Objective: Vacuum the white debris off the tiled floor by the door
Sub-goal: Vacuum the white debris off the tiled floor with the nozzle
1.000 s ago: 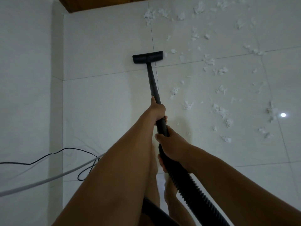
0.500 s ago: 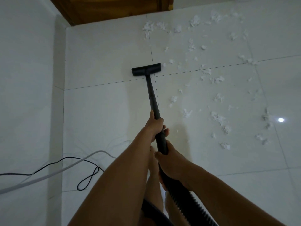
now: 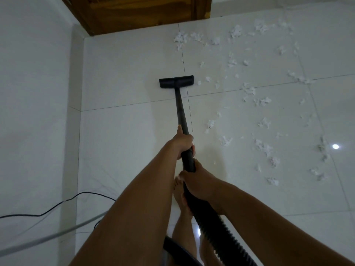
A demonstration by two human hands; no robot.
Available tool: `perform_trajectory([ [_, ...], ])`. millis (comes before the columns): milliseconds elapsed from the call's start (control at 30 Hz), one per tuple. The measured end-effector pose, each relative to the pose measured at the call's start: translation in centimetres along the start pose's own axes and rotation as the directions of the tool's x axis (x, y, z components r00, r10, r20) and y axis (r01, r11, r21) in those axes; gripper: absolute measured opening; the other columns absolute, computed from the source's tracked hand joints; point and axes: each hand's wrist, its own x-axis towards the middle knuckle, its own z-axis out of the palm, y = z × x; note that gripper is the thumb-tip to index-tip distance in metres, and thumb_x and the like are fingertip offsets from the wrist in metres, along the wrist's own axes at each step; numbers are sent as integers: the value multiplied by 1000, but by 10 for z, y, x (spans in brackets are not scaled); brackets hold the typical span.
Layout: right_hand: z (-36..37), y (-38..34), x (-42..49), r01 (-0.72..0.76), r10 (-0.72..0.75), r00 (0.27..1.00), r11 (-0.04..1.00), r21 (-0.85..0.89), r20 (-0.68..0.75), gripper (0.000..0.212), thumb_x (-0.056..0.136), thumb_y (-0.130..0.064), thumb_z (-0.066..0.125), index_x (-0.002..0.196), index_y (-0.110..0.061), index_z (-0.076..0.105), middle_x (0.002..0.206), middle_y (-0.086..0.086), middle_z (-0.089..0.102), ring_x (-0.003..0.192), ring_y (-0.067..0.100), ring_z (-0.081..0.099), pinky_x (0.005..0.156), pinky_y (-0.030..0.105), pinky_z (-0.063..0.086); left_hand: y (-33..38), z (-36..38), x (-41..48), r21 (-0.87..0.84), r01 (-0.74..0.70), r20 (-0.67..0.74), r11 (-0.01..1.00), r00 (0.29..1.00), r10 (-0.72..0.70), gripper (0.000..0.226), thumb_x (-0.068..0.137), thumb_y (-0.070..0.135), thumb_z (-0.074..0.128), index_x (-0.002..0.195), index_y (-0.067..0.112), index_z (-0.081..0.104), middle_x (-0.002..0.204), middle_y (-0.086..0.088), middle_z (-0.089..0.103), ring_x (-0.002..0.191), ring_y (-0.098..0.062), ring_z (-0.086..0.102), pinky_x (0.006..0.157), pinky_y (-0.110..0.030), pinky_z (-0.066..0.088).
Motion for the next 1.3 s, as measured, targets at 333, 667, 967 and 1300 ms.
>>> perform_trajectory([
  [333,1,-84,29,-5,3,1000,998,69,22,56,105,-15,44,148,-44,22,61,14,56,40,22,55,43,32,53,73,-47,36,93,3,6,996,1000,-4,77,105,15,37,157,43,-11,74,-12,59,52,-14,56,47,-26,53],
  [667,-3,-145,73,6,-3,999,998,66,-46,58,105,-15,45,152,-42,22,57,10,58,41,19,56,43,29,52,131,-77,81,117,-3,6,993,1000,3,77,105,14,38,157,44,-11,79,-13,58,55,-14,55,47,-25,52],
  [967,8,-150,72,71,-69,997,981,181,-16,66,106,-21,46,153,-54,14,76,18,60,55,26,59,57,40,55,140,-86,82,160,-11,-36,987,999,17,74,105,17,34,158,42,-12,76,-10,60,57,-15,56,57,-30,53],
  [1300,-11,-107,37,72,-72,997,982,174,-4,67,106,-23,52,156,-47,14,77,17,59,45,21,58,46,32,53,108,-44,54,175,-16,-32,984,999,22,77,103,11,33,157,39,-14,69,-10,59,51,-15,56,53,-28,54],
])
